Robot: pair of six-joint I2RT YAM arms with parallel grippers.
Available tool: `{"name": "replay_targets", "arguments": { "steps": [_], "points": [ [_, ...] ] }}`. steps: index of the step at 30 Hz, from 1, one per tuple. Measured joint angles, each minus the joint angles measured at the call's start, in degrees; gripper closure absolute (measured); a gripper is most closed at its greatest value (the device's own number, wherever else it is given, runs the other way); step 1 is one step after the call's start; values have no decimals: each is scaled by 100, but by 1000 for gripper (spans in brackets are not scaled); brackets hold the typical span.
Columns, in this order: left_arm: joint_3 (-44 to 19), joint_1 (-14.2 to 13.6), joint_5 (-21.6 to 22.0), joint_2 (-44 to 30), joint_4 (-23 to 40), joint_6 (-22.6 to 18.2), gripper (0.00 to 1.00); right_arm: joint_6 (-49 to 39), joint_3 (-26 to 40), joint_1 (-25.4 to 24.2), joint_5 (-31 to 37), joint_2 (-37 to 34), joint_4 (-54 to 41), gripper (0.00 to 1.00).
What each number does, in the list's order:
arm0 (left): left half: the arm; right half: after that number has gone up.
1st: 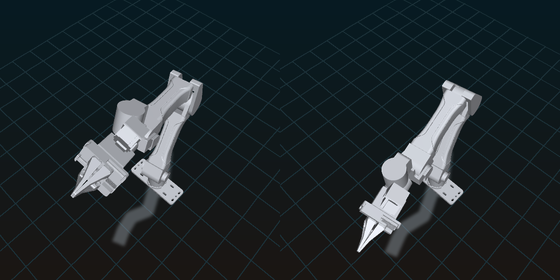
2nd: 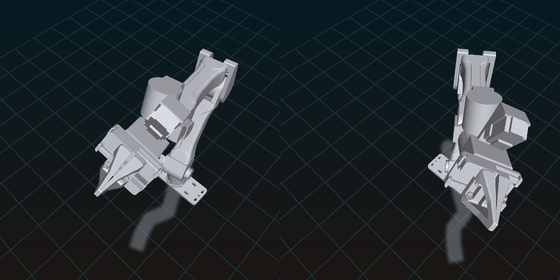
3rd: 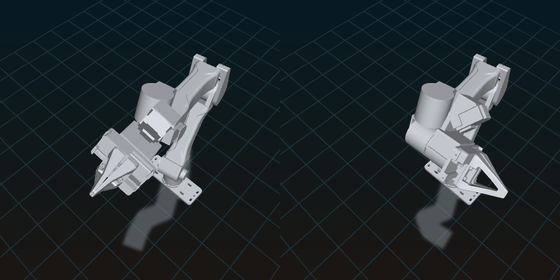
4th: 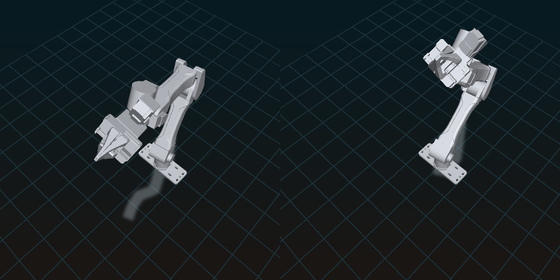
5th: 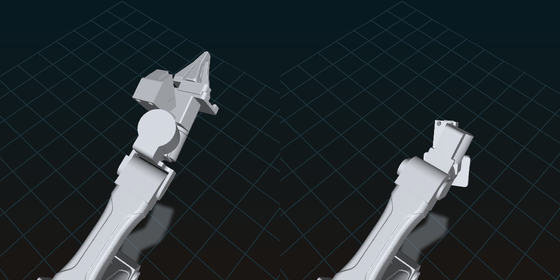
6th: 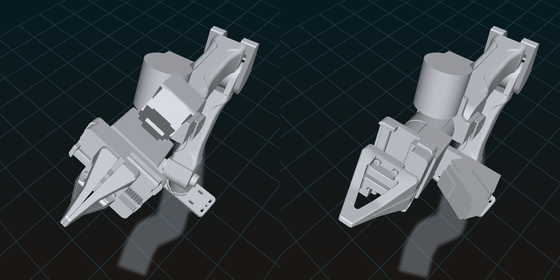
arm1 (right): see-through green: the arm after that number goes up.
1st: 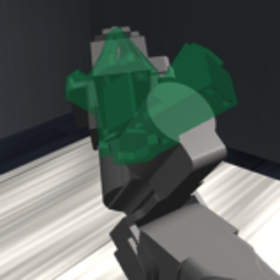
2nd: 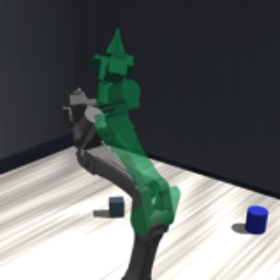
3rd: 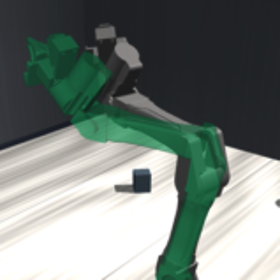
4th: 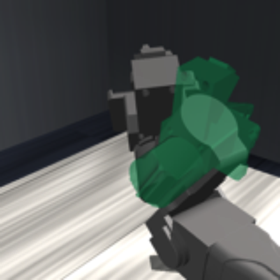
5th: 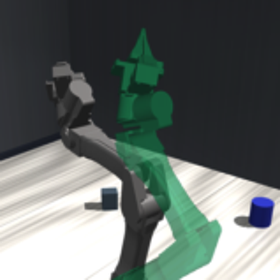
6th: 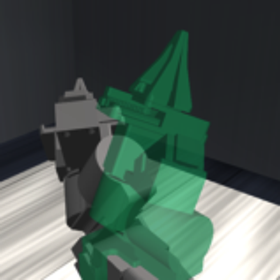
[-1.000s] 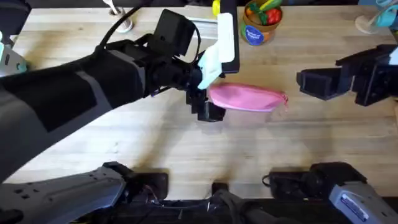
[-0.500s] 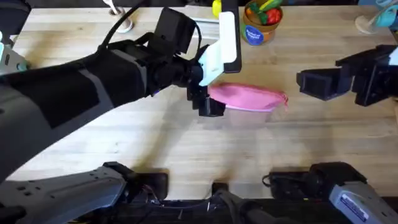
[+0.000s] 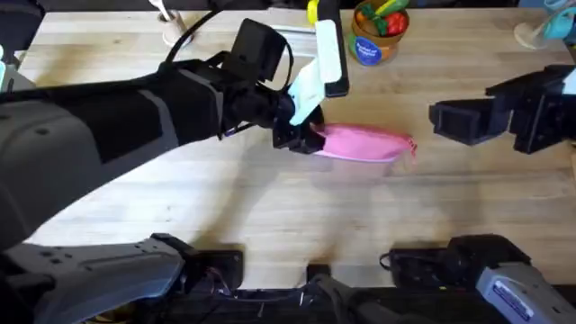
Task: Unzip the bag, pick up the pens from the table one at a time and place them inside, then zip the bag closed.
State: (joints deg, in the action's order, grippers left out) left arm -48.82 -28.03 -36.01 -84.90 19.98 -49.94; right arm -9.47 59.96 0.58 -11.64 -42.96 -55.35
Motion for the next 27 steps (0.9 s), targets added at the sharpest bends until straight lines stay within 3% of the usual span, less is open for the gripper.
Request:
{"name": "replay_targets", "arguments": {
  "steps": [1,2,3,17,27],
  "points": [
    [0,15,4,0,-7,-2,830,0,0,0,0,0,0,8],
    [0,34,0,0,-11,-11,922,0,0,0,0,0,0,8],
    [0,37,0,0,-10,-2,946,0,0,0,0,-2,0,8],
    [0,37,0,0,-8,-2,955,-2,0,0,0,-45,-657,8],
    [0,37,0,0,-8,-2,955,12,-164,0,-33,-766,-887,8]
  ]
}}
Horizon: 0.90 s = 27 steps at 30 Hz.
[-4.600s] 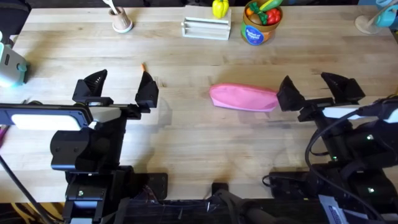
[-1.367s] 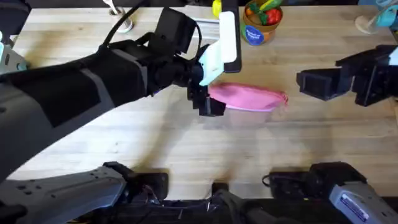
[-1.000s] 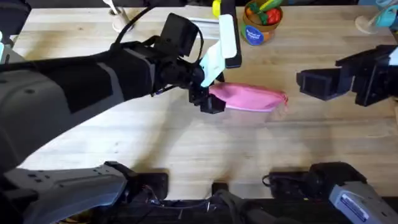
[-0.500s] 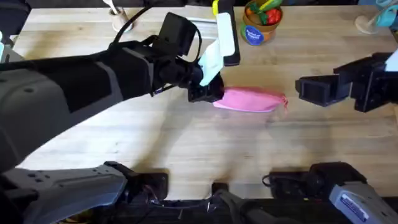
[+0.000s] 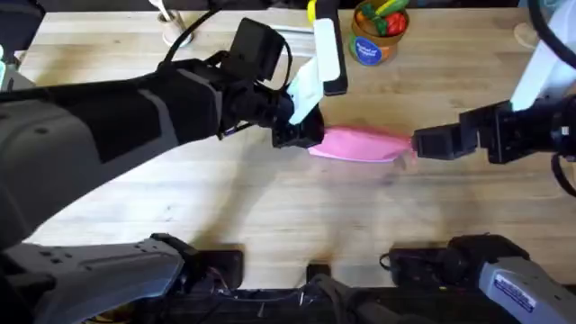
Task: Unzip the bag, pick up the pens from the table one at a time and place them inside, then zip the bag closed.
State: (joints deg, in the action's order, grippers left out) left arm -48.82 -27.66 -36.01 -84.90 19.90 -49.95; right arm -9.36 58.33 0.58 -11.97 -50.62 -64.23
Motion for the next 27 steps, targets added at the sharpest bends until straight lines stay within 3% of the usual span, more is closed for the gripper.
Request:
{"name": "replay_targets", "arguments": {
  "steps": [8,15,27],
  "points": [
    [0,0,0,0,0,0,955,167,0,0,-56,-435,-187,8],
    [0,0,0,0,0,0,955,261,-100,12,-56,-1390,-166,8],
    [0,0,0,0,0,0,955,340,-118,507,-6,-2584,33,8]
  ]
}}
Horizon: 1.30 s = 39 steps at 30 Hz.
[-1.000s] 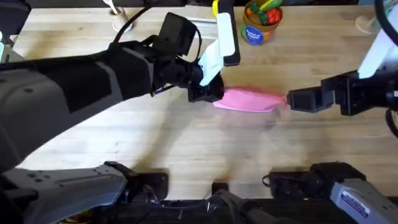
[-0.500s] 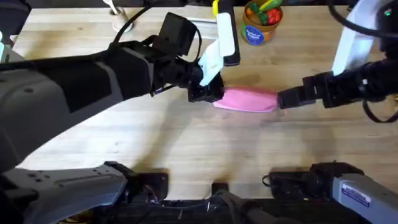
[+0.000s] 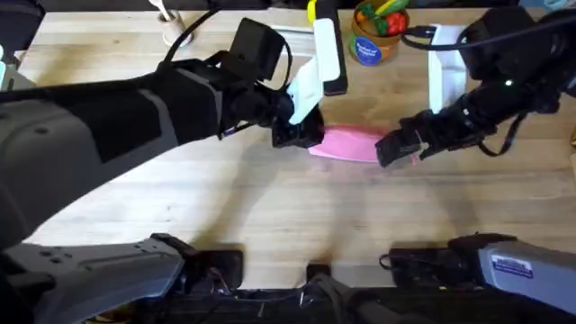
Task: Unzip the bag, pick up the pens from the table one at a time and place them inside, then zip the bag closed.
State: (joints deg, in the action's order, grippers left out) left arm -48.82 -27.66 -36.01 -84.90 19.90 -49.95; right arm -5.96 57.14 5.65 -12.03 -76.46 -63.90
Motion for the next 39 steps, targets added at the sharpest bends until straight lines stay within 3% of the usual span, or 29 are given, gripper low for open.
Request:
{"name": "replay_targets", "arguments": {
  "steps": [5,14,31,33,36,39],
  "points": [
    [0,0,2,0,-2,0,955,0,-2,99,0,-256,48,12],
    [0,0,2,0,-2,0,955,22,-2,99,6,-365,52,457],
    [0,0,2,0,-2,0,955,22,-2,99,372,-364,155,737],
    [0,0,2,0,-2,0,955,22,-2,99,374,-365,155,789],
    [0,0,2,0,-2,0,955,41,-2,99,395,-365,153,957],
    [0,0,2,0,-4,0,955,84,-2,99,518,-365,151,967]
  ]
}}
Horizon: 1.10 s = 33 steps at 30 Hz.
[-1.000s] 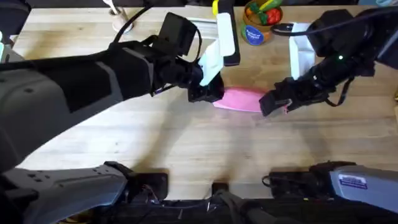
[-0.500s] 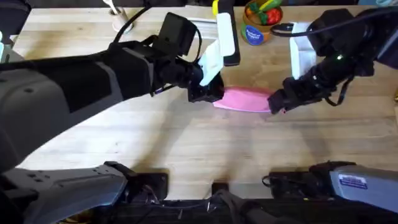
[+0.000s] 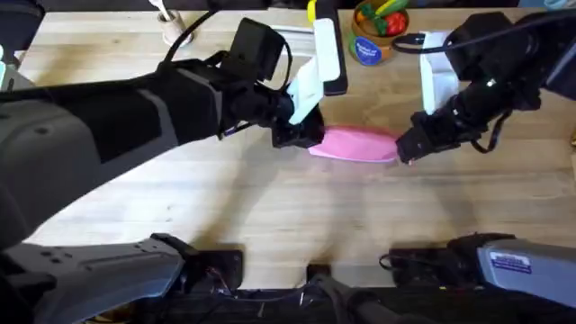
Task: Unzip the bag, pick up the pens from the table one at a time and place them inside, then zip the bag closed.
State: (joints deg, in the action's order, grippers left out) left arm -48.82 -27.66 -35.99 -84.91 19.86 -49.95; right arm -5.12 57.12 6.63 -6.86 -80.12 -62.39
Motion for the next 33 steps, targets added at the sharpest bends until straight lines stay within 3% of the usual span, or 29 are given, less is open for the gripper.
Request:
{"name": "replay_targets", "arguments": {
  "steps": [5,11,21,25,33],
  "points": [
    [0,0,0,0,3,0,955,85,70,0,159,0,-237,968],
    [0,0,4,0,2,0,955,87,790,48,193,12,-702,968],
    [0,31,61,0,2,0,955,76,1244,696,259,313,-633,969],
    [0,33,69,0,0,0,955,85,1244,950,205,304,-258,969],
    [0,39,129,0,0,2,955,370,1244,1346,-686,-127,1190,969]
  ]
}}
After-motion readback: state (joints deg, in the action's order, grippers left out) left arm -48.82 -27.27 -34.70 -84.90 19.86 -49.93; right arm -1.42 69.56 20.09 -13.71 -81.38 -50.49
